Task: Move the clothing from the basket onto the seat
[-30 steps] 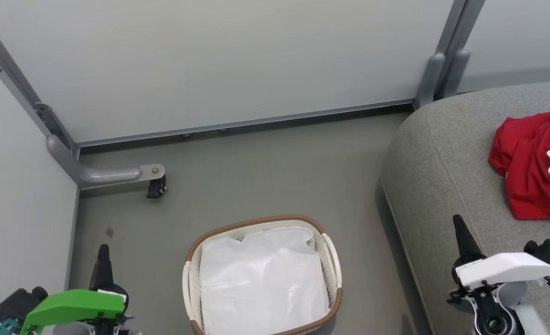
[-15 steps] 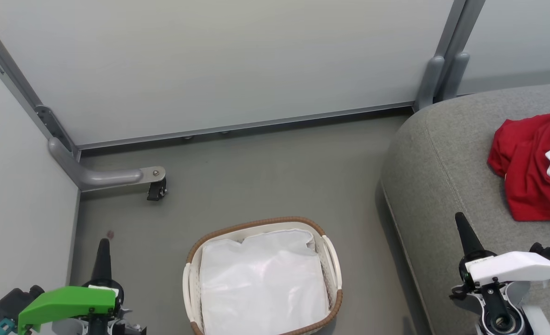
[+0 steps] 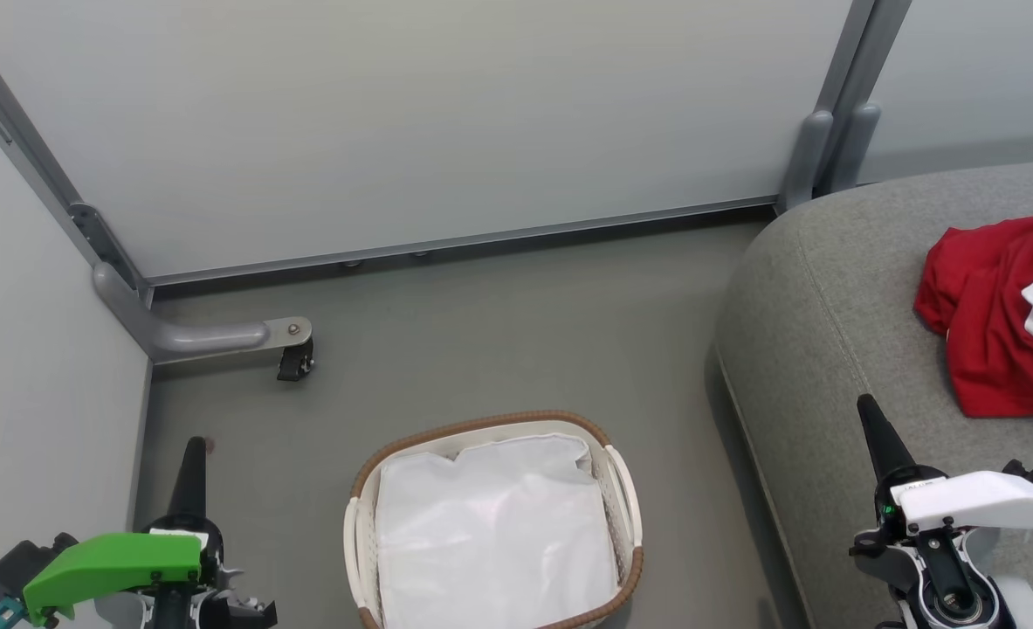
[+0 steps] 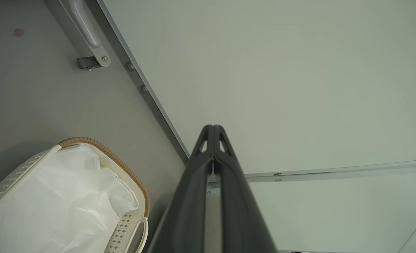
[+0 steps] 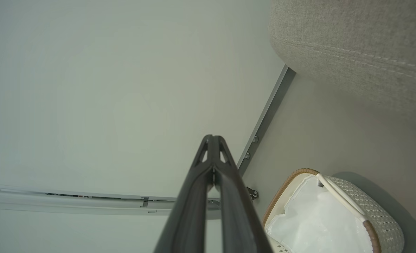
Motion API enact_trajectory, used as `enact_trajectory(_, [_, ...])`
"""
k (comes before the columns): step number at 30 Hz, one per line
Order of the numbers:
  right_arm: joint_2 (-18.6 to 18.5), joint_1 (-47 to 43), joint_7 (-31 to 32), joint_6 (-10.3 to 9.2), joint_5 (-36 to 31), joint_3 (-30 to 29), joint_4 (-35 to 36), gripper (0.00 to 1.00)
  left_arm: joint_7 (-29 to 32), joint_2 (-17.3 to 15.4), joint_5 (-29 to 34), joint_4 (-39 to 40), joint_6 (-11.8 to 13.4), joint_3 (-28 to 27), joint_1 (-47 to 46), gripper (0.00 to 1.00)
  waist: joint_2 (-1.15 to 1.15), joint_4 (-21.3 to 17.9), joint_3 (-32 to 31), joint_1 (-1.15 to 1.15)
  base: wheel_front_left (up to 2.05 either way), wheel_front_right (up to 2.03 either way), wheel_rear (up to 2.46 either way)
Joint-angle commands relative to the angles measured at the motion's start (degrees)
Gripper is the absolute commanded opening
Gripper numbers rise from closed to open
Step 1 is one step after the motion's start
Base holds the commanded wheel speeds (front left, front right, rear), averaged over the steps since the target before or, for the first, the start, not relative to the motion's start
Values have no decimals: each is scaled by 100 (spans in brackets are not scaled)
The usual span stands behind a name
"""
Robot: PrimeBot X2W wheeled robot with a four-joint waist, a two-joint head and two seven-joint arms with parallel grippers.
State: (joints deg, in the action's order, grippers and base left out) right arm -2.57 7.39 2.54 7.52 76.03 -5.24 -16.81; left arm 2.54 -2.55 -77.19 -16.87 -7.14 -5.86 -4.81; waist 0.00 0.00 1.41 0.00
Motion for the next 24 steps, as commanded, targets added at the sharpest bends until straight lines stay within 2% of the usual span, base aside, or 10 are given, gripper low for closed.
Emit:
enact_trajectory(1, [-35,-57,42,-4,146,-31,73,0,46,-43,-137,67,-44,-32,-143,0,0,0,-5,0,0,0,0])
enact_trajectory(24, [-44,-119,308,-4,1198,-107,234,0,304,-47,-1119,230,-45,-67,-167,0,0,0,-83,0,0,0,0])
